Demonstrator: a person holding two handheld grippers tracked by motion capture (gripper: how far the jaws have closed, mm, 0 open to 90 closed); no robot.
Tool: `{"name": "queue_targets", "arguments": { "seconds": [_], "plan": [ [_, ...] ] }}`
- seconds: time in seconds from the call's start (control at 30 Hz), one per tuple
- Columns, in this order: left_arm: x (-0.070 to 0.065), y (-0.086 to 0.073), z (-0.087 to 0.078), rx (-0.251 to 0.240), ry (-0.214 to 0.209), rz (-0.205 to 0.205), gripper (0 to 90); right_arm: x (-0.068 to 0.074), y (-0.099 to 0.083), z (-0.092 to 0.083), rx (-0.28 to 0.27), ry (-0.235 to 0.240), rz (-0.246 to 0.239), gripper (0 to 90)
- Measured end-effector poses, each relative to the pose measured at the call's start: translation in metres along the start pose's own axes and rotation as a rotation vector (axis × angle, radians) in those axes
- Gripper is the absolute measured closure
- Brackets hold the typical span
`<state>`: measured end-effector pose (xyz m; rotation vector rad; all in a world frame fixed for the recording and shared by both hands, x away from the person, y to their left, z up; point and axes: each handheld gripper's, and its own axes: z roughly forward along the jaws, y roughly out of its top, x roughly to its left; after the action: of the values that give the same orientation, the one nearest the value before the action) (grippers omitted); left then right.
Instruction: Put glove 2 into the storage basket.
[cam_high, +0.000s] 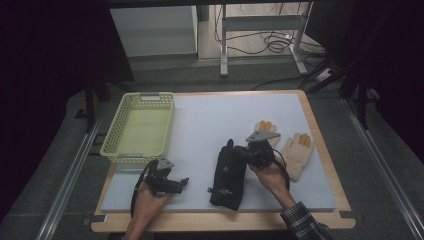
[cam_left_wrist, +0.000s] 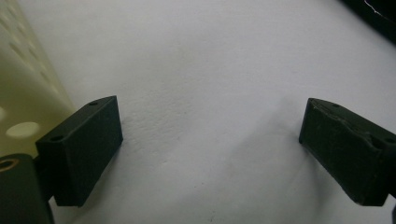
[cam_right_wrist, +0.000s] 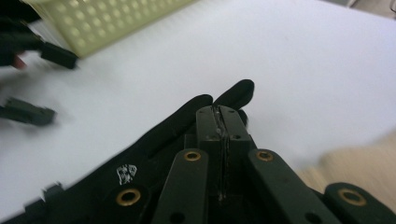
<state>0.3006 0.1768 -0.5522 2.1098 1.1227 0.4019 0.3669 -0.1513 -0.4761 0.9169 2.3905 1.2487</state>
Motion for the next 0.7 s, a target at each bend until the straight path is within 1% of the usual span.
{"name": "queue_targets", "arguments": {
  "seconds": [0.07,0.1,0.13,0.17,0.2,0.27,0.3,0.33,0.4,0.43,0.47,0.5,0.53,0.57,0.63,0.67,0.7],
  "plan": [
    [0.000,0.000,0.000,-0.001,0.000,-0.001,6.3,0.002,0.004,0.002,-0.015,0.017,-0.002,87.7],
    [0.000,0.000,0.000,0.002,0.000,0.002,6.2,0.002,0.004,0.004,-0.006,0.014,-0.004,87.7],
    [0.000,0.000,0.000,0.002,0.000,0.002,6.2,0.002,0.003,0.008,0.008,0.005,-0.009,87.5],
    [0.000,0.000,0.000,0.002,0.000,0.000,6.2,-0.002,-0.002,0.018,0.057,-0.012,-0.010,85.7],
    [0.000,0.000,0.000,0.002,0.000,0.000,6.2,-0.004,-0.005,0.022,0.079,-0.024,-0.012,82.4],
    [0.000,0.000,0.000,0.003,0.000,0.000,6.2,-0.009,-0.010,0.026,0.084,-0.032,-0.001,71.1],
    [0.000,0.000,0.000,0.003,0.000,0.000,6.2,-0.009,-0.010,0.026,0.084,-0.032,-0.001,71.1],
    [0.000,0.000,0.000,0.003,0.000,0.000,6.2,-0.012,-0.012,0.023,0.073,-0.030,0.010,68.1],
    [0.000,0.000,0.000,0.003,-0.001,0.000,6.2,-0.014,-0.013,0.014,0.048,-0.030,0.013,66.6],
    [0.000,0.000,0.000,0.003,0.000,0.000,6.2,-0.013,-0.015,0.002,0.045,-0.036,-0.002,66.5],
    [0.000,0.000,0.000,0.003,0.000,0.000,6.2,-0.013,-0.015,0.002,0.045,-0.036,-0.002,66.5],
    [0.000,0.000,0.000,0.003,0.000,0.000,6.2,-0.011,-0.019,-0.010,0.049,-0.033,-0.013,67.7],
    [0.000,0.000,0.000,0.003,0.000,0.000,6.2,-0.010,-0.023,-0.015,0.052,-0.027,-0.014,69.7],
    [0.000,0.000,0.000,0.003,0.000,0.000,6.2,-0.010,-0.023,-0.015,0.052,-0.027,-0.014,69.7],
    [0.000,0.000,0.000,0.003,0.000,0.000,6.2,-0.007,-0.033,-0.025,0.068,-0.011,-0.022,76.5],
    [0.000,0.000,0.000,0.003,0.000,0.000,6.2,-0.003,-0.043,-0.030,0.088,0.010,-0.025,81.5],
    [0.000,0.000,0.000,0.003,-0.001,0.000,6.2,-0.001,-0.049,-0.031,0.102,0.025,-0.024,83.2]
  ]
}}
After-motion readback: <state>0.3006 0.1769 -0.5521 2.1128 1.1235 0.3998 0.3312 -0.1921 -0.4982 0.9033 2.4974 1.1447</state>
